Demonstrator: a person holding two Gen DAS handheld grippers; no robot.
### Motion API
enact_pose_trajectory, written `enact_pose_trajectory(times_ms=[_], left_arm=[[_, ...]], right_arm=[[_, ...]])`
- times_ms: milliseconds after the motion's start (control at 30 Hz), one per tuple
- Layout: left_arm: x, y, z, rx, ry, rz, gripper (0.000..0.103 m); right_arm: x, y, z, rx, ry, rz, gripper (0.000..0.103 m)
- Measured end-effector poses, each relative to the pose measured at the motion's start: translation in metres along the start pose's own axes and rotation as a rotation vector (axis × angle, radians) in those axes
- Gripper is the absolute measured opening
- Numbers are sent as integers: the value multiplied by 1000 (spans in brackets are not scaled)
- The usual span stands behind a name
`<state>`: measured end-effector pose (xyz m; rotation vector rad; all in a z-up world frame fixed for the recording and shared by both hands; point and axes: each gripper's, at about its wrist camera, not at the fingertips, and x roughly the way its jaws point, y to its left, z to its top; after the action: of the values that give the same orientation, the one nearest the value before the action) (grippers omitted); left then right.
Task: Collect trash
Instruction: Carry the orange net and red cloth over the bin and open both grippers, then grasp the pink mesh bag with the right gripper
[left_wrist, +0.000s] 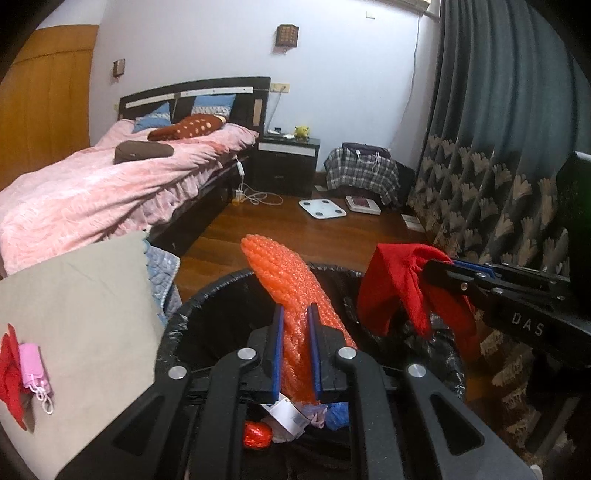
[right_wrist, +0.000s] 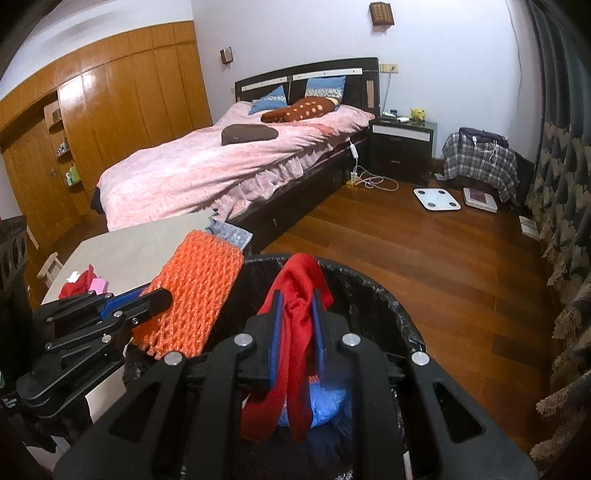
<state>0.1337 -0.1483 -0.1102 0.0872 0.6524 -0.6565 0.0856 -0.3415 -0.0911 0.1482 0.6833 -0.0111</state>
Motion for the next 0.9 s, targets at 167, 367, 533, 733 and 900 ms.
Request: enact_pose_trajectory(times_ms=[167, 367, 533, 733, 900], left_arm=[[11, 1, -3, -5, 25, -28, 26], [3, 21, -5, -51, 14, -12, 56], [-17, 41, -5, -75, -29, 56, 82], [-50, 67, -9, -74, -86, 170, 97], [-80, 99, -20, -110, -111, 262, 97]], right_arm=[[9, -3, -7, 12, 28, -14, 26], [8, -4, -12, 18, 15, -50, 59], [-1, 4, -12, 17, -37, -69, 95], [-5, 21, -7, 1, -57, -41, 97], [-3, 55, 0, -12, -81, -4, 98]])
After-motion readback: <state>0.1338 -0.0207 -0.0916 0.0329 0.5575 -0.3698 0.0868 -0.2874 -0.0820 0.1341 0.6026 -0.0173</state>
